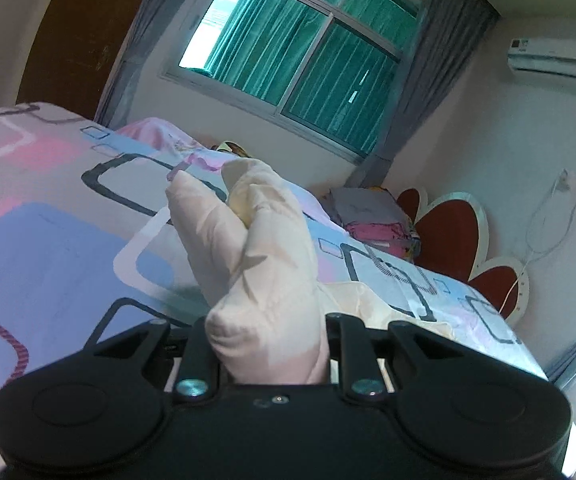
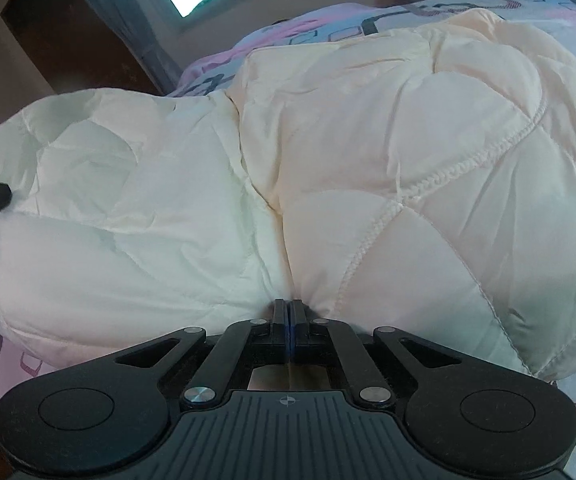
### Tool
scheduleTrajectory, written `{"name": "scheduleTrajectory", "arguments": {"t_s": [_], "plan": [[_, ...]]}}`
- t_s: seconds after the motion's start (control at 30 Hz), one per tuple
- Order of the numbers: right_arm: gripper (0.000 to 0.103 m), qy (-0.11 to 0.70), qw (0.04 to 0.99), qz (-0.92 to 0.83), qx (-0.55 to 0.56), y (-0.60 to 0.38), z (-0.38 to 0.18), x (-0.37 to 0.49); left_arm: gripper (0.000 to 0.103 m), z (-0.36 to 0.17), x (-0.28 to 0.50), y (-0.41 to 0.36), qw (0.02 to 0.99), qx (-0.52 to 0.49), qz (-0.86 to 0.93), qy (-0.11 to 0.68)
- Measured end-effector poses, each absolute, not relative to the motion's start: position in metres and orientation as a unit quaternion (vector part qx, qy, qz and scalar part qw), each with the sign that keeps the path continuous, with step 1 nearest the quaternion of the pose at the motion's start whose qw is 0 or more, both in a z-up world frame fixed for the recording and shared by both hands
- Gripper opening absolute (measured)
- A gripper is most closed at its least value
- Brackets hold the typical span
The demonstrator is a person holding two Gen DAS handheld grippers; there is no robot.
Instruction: Fold large clothes
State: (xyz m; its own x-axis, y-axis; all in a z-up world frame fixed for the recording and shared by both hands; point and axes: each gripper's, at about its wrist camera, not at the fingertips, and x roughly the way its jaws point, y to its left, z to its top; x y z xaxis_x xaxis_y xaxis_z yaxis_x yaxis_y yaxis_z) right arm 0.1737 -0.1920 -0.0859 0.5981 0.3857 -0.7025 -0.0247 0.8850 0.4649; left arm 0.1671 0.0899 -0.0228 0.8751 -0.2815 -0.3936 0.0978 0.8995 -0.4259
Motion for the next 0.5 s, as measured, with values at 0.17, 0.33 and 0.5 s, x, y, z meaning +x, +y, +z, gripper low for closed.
{"name": "scheduleTrajectory", "arguments": {"t_s": [0.17,0.33,0.5], "plan": [[0.000,0.426,0.871,0.115,0.216,-0.189,-0.067,0.173,0.020,-0.024,0.171,0.093,0.946,-0.203,-0.097,0.233],[0.000,0.391,0.886,0.101,0.227,-0.198,-0.051,0.164,0.020,-0.020,0.174,0.092,0.945,-0.197,-0.095,0.242],[0.000,0.318,0.921,0.038,0.219,-0.232,-0.023,0.151,0.020,-0.010,0.170,0.085,0.950,-0.178,-0.093,0.240]]}}
